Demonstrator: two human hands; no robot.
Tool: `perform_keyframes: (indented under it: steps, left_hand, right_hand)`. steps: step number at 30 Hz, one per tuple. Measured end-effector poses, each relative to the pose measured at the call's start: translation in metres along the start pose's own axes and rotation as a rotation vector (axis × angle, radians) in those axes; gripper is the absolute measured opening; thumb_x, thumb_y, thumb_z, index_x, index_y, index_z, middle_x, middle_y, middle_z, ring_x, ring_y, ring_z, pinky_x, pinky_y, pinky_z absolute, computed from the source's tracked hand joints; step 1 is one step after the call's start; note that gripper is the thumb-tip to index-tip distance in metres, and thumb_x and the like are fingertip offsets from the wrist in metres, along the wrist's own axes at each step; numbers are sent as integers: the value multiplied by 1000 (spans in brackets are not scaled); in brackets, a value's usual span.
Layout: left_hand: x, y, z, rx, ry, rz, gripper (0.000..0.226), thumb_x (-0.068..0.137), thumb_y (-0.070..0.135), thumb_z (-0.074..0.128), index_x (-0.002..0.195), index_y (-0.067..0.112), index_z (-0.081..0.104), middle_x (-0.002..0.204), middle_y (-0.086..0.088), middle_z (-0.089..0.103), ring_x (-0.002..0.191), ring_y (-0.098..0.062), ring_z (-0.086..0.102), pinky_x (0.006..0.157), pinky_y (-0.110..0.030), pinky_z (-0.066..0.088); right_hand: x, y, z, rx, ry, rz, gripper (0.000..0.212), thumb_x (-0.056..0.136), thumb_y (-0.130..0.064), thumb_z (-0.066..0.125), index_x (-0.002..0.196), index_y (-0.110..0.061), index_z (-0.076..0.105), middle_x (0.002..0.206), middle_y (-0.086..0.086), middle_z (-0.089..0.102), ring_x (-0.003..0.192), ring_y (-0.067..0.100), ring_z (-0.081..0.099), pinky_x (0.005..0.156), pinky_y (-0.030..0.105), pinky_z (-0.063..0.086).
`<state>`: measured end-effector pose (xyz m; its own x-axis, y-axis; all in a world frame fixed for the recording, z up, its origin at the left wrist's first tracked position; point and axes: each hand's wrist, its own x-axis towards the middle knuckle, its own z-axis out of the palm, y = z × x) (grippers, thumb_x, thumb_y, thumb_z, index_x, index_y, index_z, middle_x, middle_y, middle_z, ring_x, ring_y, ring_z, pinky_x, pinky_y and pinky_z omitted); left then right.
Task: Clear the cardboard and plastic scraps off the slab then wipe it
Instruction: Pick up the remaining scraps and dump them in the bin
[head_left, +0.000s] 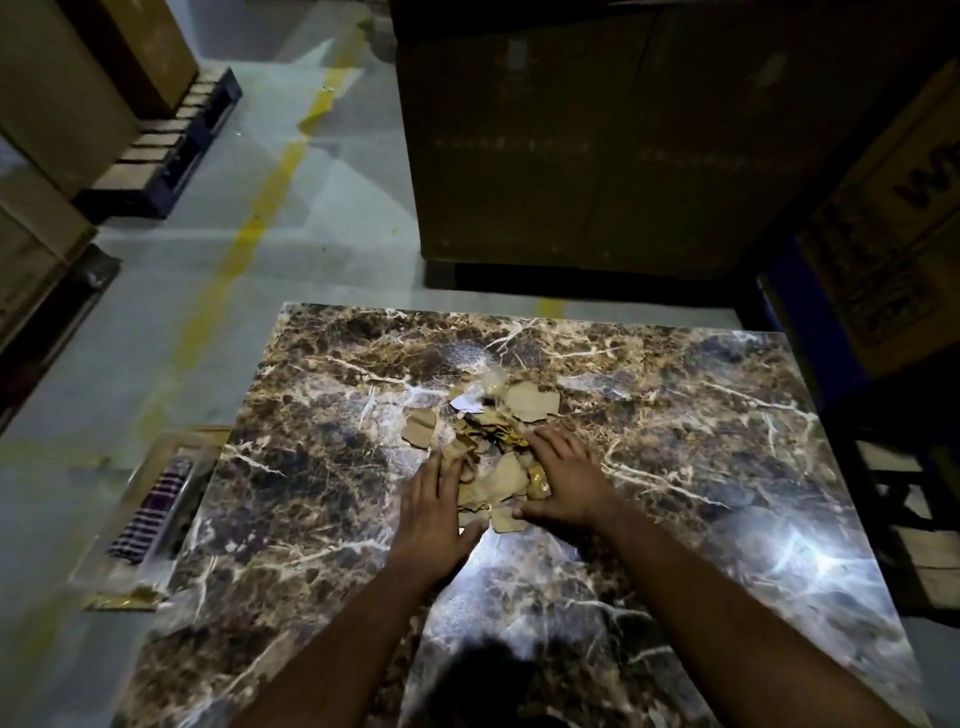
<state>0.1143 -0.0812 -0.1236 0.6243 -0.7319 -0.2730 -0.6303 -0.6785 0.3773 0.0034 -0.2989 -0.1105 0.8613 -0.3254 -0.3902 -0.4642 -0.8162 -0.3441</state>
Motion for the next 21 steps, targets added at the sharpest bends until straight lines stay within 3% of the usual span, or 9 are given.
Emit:
perform_keyframes:
  steps: [2,4,6,8,11,15,18,21]
  left_hand:
    - [-8,7,4,3,17,21,89,91,65,47,159,30,1,168,-1,-9,153,-28,0,122,-49,3]
    - [-12,7,-3,-33,101,63,85,86,69,49,155,34,16,165,1,7,150,-25,10,120,-50,7]
    - [-5,0,-15,-91,194,77,82,82,72,51,150,34,26,161,2,18,146,-23,17,118,-48,10]
    - [13,-13,-28,-130,235,42,83,83,75,44,152,32,27,162,1,19,147,-24,18,118,-51,11]
    - [46,-30,-41,-103,113,22,84,89,78,37,158,34,16,168,3,11,151,-24,12,119,-53,13]
    - [68,-34,-40,-42,-76,113,82,90,80,26,158,40,4,167,4,13,153,-22,12,121,-56,19]
    - [68,-23,-37,-43,-74,152,75,94,75,31,157,43,6,167,5,15,153,-21,12,121,-53,20]
    - [65,-25,-33,-35,-85,152,69,95,71,32,156,45,12,168,5,10,153,-22,8,122,-52,18]
  right_hand:
    - [-13,-5,5,-5,-9,2,114,72,-87,54,160,-35,4,168,-4,8,152,27,10,120,59,10]
    - [-13,-7,-6,37,93,18,91,82,-84,42,156,-35,22,162,-3,21,147,25,21,117,58,18]
    - [3,-4,-26,83,218,54,66,92,-71,43,144,-32,41,151,0,35,138,23,33,115,54,30]
    - [29,-4,-44,63,262,22,50,95,-59,50,136,-31,47,145,1,40,134,25,40,110,52,38]
    - [67,-16,-60,-78,173,-127,57,97,-55,51,149,-41,32,162,-2,25,146,29,25,116,60,28]
    - [100,-40,-68,-376,-1,-306,55,101,-64,29,154,-52,19,169,-8,11,154,31,6,120,66,11]
    - [111,-34,-66,-471,-83,-337,53,102,-65,16,153,-51,24,168,-10,15,154,28,11,120,64,10]
    - [103,-2,-66,-342,-56,-234,53,102,-64,14,151,-51,29,166,-6,22,150,29,20,117,61,18]
